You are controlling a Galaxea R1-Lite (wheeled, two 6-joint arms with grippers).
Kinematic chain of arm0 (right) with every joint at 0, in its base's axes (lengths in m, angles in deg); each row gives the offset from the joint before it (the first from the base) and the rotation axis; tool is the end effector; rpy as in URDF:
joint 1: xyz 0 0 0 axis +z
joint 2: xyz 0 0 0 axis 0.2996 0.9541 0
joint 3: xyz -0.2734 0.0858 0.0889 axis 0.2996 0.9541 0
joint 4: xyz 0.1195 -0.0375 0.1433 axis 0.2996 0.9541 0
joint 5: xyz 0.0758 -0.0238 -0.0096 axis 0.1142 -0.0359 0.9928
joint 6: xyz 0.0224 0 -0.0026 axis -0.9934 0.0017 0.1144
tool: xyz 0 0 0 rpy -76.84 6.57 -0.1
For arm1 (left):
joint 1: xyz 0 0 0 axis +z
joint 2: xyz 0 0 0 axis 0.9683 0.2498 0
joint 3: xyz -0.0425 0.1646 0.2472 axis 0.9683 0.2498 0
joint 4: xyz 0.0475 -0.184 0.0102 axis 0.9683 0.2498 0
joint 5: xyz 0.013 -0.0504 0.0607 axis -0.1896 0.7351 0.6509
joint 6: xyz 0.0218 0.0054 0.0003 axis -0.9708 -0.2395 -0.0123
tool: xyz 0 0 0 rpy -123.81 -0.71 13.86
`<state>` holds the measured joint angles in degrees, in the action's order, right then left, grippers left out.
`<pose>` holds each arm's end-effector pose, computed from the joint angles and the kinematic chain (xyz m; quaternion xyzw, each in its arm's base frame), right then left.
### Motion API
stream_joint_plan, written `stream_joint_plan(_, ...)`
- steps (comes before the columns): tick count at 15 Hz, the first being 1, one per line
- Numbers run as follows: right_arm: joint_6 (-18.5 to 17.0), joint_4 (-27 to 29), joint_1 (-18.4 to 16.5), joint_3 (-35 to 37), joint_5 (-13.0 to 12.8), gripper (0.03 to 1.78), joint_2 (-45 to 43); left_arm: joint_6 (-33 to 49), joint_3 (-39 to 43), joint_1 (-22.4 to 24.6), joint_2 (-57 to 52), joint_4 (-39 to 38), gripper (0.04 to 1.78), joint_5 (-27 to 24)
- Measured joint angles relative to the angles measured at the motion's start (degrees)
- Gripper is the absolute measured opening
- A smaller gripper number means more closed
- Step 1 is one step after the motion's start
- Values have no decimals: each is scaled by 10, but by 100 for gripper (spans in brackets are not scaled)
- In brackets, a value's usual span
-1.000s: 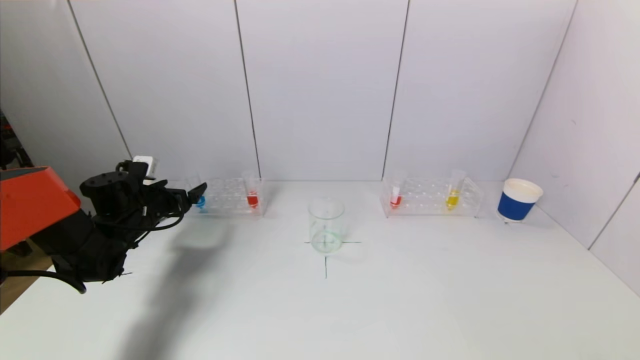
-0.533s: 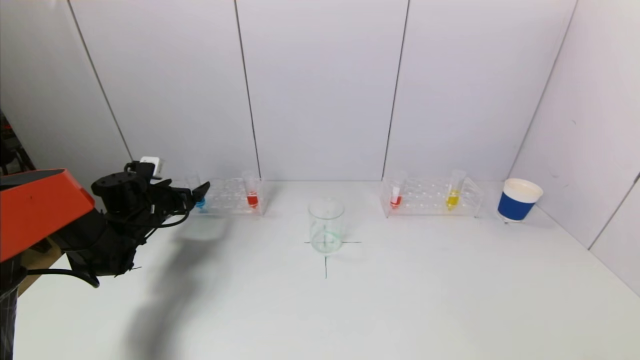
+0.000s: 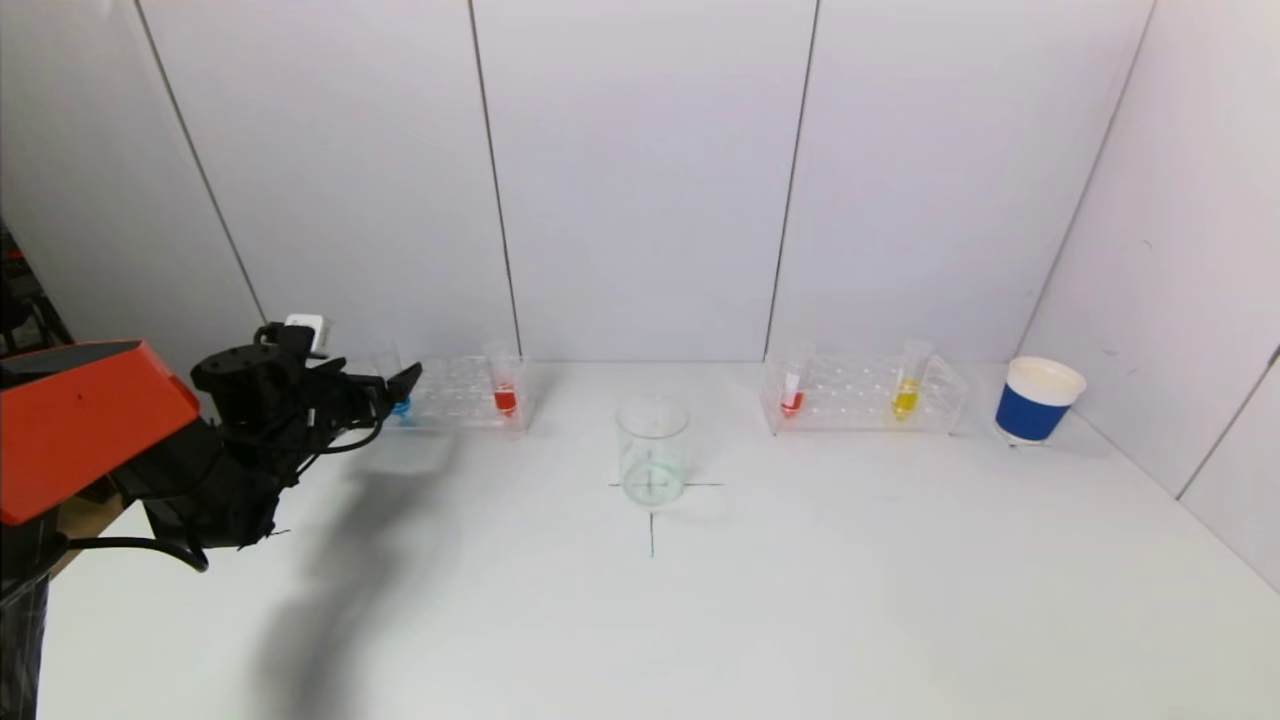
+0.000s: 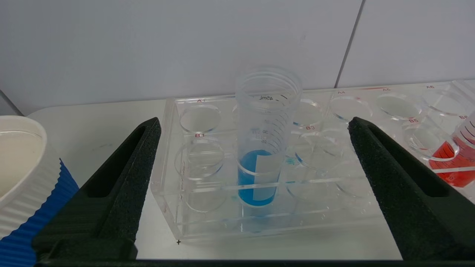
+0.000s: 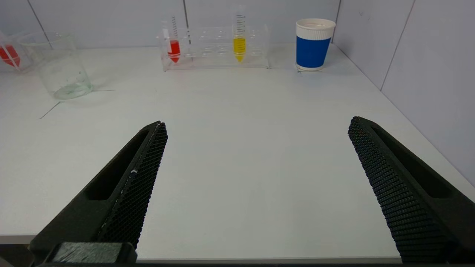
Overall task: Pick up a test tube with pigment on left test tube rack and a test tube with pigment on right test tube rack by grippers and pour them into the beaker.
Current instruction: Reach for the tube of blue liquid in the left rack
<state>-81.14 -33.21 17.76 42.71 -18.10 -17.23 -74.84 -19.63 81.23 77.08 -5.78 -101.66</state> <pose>-0.0227 -0.0005 0.0770 0.0198 -0.0075 -0.0047 0.9998 0.4140 0.0364 0.0622 0.0004 0.0194 -0.0602 0.9980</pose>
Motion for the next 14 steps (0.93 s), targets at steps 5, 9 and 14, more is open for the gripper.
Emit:
stream_joint_plan(5, 0, 0, 0, 0, 0, 177, 0, 0, -14, 0, 4, 6, 176, 2)
stream_joint_plan(9, 0, 0, 0, 0, 0, 177, 0, -2, -29, -2, 8, 10, 176, 1)
stream_joint_plan(14, 0, 0, 0, 0, 0, 177, 0, -6, -37, -5, 14, 14, 176, -2)
